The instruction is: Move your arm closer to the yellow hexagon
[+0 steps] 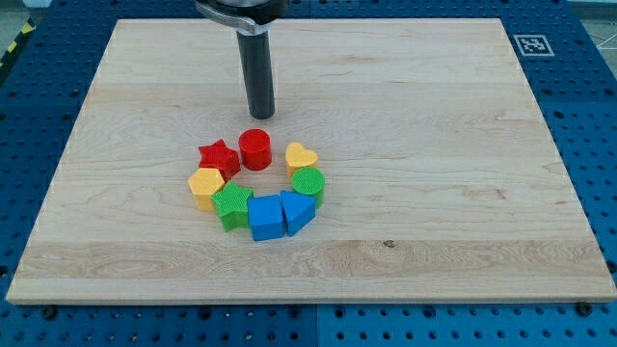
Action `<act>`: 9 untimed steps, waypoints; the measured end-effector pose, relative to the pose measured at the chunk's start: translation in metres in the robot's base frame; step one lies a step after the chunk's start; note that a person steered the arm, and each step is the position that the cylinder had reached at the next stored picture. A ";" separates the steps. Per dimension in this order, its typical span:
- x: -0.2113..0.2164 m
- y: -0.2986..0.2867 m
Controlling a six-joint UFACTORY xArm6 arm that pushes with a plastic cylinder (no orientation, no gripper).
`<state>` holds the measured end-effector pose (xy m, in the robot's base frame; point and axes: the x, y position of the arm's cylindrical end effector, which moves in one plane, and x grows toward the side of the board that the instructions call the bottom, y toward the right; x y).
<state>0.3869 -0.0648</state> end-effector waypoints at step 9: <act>0.160 -0.075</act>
<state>0.5471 -0.1396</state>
